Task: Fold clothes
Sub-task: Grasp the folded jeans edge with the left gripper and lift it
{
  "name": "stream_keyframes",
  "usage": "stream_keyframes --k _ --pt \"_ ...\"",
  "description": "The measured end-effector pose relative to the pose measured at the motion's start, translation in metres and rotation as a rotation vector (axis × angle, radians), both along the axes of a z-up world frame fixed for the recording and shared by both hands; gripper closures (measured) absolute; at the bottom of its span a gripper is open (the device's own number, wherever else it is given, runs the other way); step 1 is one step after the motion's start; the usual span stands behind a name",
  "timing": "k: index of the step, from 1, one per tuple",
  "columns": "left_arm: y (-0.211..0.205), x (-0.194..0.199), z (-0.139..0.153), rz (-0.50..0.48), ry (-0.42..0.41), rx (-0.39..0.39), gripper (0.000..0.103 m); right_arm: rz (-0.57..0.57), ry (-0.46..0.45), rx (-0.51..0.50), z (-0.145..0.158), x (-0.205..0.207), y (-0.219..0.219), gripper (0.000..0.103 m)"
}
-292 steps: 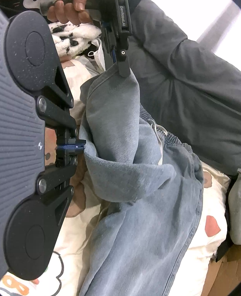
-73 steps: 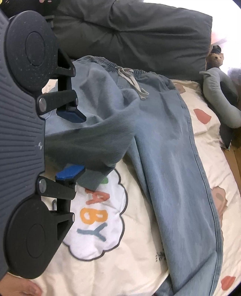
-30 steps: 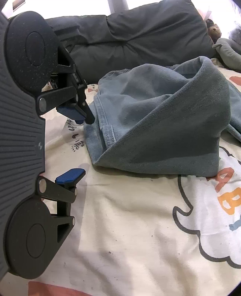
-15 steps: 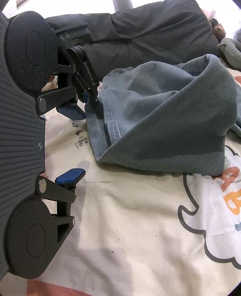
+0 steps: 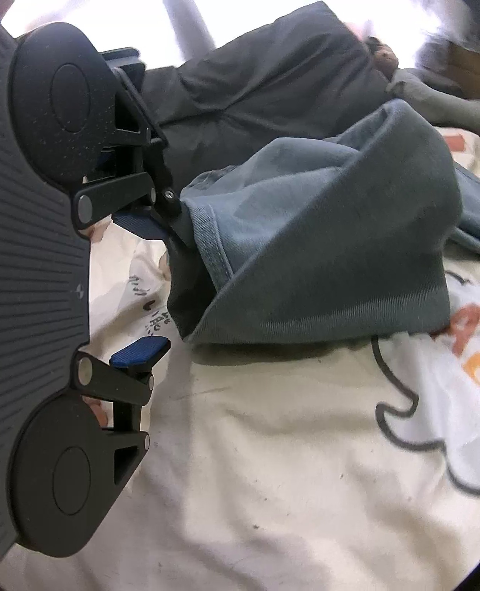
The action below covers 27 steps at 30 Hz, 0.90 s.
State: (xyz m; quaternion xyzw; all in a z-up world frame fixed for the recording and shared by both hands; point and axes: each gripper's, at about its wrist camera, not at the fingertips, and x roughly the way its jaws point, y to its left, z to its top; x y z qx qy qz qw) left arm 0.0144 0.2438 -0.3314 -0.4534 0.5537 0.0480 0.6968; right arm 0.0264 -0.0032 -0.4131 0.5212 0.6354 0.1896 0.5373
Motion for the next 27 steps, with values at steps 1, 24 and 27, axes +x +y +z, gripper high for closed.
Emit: stream_keyframes --k 1,24,27 --pt "0.0 -0.002 0.0 0.008 -0.004 -0.012 0.096 -0.013 0.008 0.016 -0.001 -0.001 -0.001 0.038" --pt "-0.016 0.017 0.056 -0.094 -0.221 -0.117 0.103 -0.177 -0.007 0.104 0.017 0.008 -0.037 0.017" --pt "-0.012 0.015 0.057 -0.089 -0.188 -0.048 0.103 -0.175 -0.033 0.06 0.021 0.008 -0.046 0.017"
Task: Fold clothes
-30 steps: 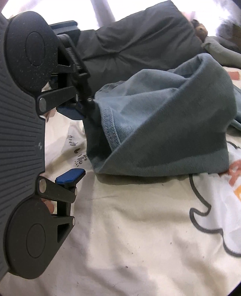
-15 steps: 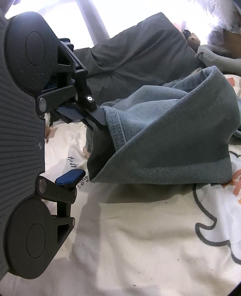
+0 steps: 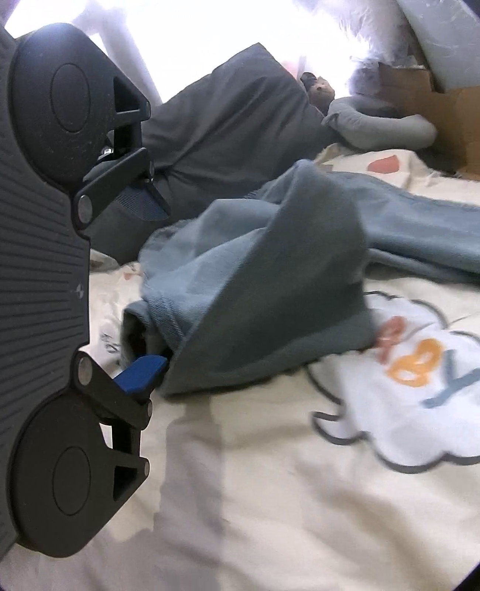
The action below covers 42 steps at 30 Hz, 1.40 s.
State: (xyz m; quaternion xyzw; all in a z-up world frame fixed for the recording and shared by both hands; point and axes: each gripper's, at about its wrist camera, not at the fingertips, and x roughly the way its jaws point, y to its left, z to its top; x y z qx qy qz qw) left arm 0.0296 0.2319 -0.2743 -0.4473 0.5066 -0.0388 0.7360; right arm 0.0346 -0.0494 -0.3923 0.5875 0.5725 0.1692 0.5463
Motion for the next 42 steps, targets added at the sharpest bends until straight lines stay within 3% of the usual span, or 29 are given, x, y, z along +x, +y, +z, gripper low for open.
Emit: stream_keyframes --k 4,7,11,13,15,16,18,20,21,24,30,37,38,42 --pt "0.019 -0.018 -0.003 0.03 0.054 0.064 0.101 0.065 0.015 -0.024 -0.006 -0.005 0.009 0.021" --pt "0.032 -0.033 -0.005 0.052 0.093 0.091 0.094 0.098 0.025 -0.006 -0.014 -0.014 0.02 0.027" --pt "0.04 -0.04 -0.011 0.093 0.124 0.123 0.077 0.144 0.018 0.002 -0.023 -0.016 0.039 0.029" --pt "0.049 -0.043 -0.015 0.122 0.138 0.128 0.067 0.162 0.008 0.008 -0.023 -0.015 0.051 0.034" --pt "0.058 -0.046 -0.018 0.158 0.152 0.141 0.051 0.191 -0.014 -0.02 -0.022 -0.012 0.063 0.041" --pt "0.061 -0.047 -0.022 0.179 0.158 0.135 0.049 0.196 -0.02 -0.034 -0.022 -0.011 0.067 0.044" --pt "0.067 -0.047 -0.03 0.222 0.17 0.122 0.049 0.209 -0.035 -0.059 -0.022 -0.009 0.074 0.05" --pt "0.072 -0.048 -0.038 0.266 0.182 0.109 0.049 0.228 -0.054 -0.084 -0.022 -0.007 0.081 0.064" --pt "0.075 -0.048 -0.042 0.287 0.188 0.102 0.048 0.247 -0.063 -0.1 -0.021 -0.004 0.083 0.086" --pt "0.076 -0.047 -0.058 0.325 0.209 0.078 0.047 0.29 -0.091 -0.142 -0.016 0.001 0.086 0.099" --pt "0.07 -0.044 -0.076 0.347 0.261 0.055 0.043 0.304 -0.126 -0.196 -0.004 0.005 0.075 0.102" --pt "0.061 -0.052 -0.081 0.449 0.196 -0.013 0.043 0.308 -0.131 -0.253 0.002 -0.003 0.064 0.102" --pt "0.058 -0.052 -0.085 0.463 0.19 -0.038 0.045 0.315 -0.13 -0.276 0.003 -0.004 0.062 0.102" --pt "0.046 -0.05 -0.096 0.494 0.152 -0.114 0.072 0.35 -0.137 -0.352 0.013 0.0 0.05 0.102"
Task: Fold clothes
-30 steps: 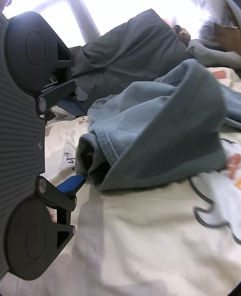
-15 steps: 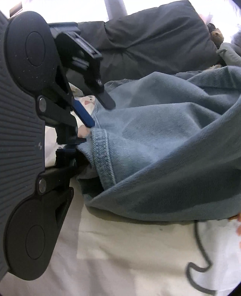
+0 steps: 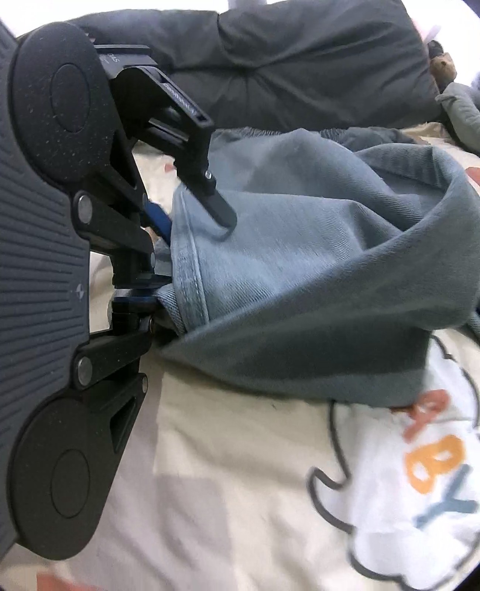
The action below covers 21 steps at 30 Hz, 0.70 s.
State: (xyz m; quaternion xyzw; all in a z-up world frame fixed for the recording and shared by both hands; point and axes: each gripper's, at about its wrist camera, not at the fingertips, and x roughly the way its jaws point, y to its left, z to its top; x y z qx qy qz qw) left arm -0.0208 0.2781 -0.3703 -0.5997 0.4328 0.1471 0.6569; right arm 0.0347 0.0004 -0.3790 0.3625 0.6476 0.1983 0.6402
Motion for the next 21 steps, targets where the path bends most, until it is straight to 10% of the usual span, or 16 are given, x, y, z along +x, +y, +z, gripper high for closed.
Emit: stream_keyframes --k 3,21 --pt "-0.005 0.003 0.001 -0.005 -0.041 -0.018 0.095 0.025 -0.021 -0.046 0.009 0.004 -0.009 0.102" --pt "0.004 0.004 0.072 -0.097 -0.211 0.097 0.099 0.082 -0.169 -0.383 0.1 0.015 -0.094 0.103"
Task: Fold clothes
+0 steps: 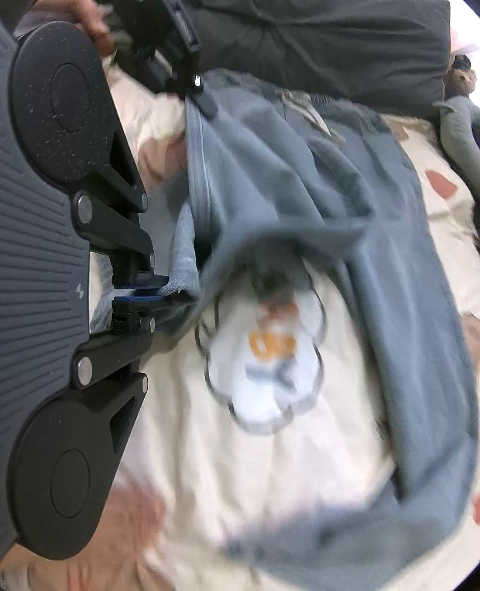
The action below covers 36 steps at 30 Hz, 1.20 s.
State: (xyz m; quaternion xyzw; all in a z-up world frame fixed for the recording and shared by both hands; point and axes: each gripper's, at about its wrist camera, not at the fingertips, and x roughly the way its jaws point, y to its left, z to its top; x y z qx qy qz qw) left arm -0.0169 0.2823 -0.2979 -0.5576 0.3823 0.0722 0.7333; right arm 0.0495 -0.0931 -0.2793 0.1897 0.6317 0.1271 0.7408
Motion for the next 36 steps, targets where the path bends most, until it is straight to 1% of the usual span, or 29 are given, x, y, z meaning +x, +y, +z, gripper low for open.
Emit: stream_keyframes --k 3,6,9,12,16,19,22,26,30,33,36 --pt "0.004 -0.014 0.005 -0.009 -0.012 0.011 0.099 -0.013 -0.011 -0.071 0.013 -0.005 -0.027 0.103" --pt "0.01 -0.03 0.009 0.007 -0.002 0.013 0.099 -0.034 -0.013 -0.132 0.022 -0.006 -0.051 0.103" --pt "0.014 -0.046 0.015 0.015 0.015 0.019 0.099 -0.053 -0.019 -0.162 0.031 -0.004 -0.075 0.103" --pt "0.014 -0.054 0.016 0.001 0.049 0.037 0.099 -0.038 -0.034 -0.177 0.039 -0.001 -0.095 0.103" --pt "0.013 -0.062 0.021 0.003 0.058 0.045 0.1 0.024 -0.042 -0.223 0.054 0.003 -0.119 0.103" --pt "0.01 -0.054 0.019 -0.003 0.076 0.056 0.1 0.059 -0.031 -0.271 0.063 0.006 -0.137 0.103" --pt "0.01 -0.052 0.02 -0.014 0.085 0.063 0.1 0.064 -0.017 -0.312 0.073 0.006 -0.156 0.103" --pt "0.01 -0.049 0.025 -0.044 0.084 0.088 0.1 0.08 -0.021 -0.375 0.085 0.011 -0.179 0.103" --pt "0.013 -0.051 0.026 -0.058 0.09 0.095 0.1 0.125 -0.015 -0.39 0.092 0.02 -0.194 0.103" --pt "0.009 -0.052 0.024 -0.066 0.106 0.102 0.1 0.182 -0.012 -0.4 0.093 0.027 -0.193 0.102" --pt "0.005 -0.053 0.019 -0.064 0.122 0.1 0.1 0.203 -0.009 -0.42 0.089 0.036 -0.188 0.102"
